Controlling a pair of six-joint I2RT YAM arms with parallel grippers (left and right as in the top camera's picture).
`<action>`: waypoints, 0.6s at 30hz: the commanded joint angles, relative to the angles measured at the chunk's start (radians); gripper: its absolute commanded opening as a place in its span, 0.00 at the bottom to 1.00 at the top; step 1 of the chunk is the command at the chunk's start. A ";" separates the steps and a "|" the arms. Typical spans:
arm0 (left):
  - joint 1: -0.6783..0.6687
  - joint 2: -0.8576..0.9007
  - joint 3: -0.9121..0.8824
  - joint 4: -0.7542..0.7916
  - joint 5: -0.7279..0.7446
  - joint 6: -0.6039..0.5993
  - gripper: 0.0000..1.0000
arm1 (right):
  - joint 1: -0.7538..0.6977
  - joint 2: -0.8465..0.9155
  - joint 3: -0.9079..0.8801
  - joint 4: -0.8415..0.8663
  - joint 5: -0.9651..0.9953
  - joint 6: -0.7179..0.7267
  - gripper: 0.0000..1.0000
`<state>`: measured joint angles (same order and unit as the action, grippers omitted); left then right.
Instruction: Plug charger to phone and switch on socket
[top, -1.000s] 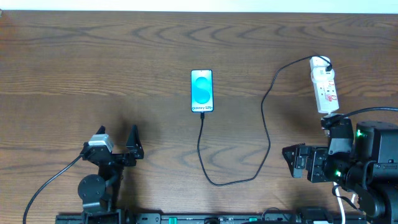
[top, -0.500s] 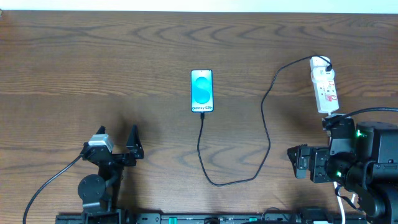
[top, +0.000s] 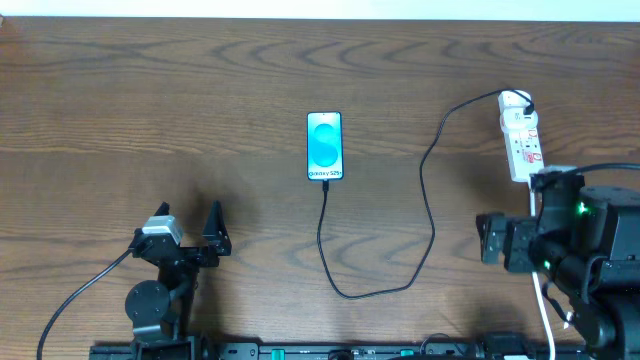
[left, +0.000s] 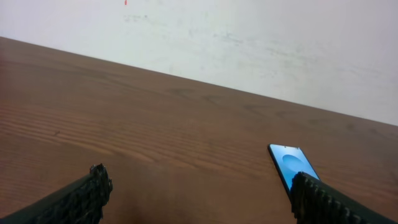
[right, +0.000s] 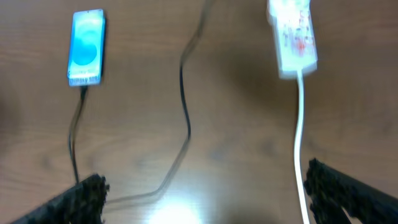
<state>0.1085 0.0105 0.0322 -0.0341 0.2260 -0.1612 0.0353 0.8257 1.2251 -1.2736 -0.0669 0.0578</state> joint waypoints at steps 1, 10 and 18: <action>0.004 -0.006 -0.028 -0.016 -0.010 -0.005 0.94 | 0.005 -0.071 -0.086 0.113 0.007 -0.014 0.99; 0.004 -0.006 -0.028 -0.016 -0.010 -0.005 0.94 | 0.005 -0.438 -0.481 0.490 -0.023 -0.002 0.99; 0.004 -0.006 -0.028 -0.016 -0.010 -0.005 0.94 | 0.005 -0.668 -0.787 0.782 -0.022 0.116 0.99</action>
<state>0.1089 0.0105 0.0322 -0.0345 0.2184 -0.1612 0.0353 0.2192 0.5240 -0.5484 -0.0822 0.1059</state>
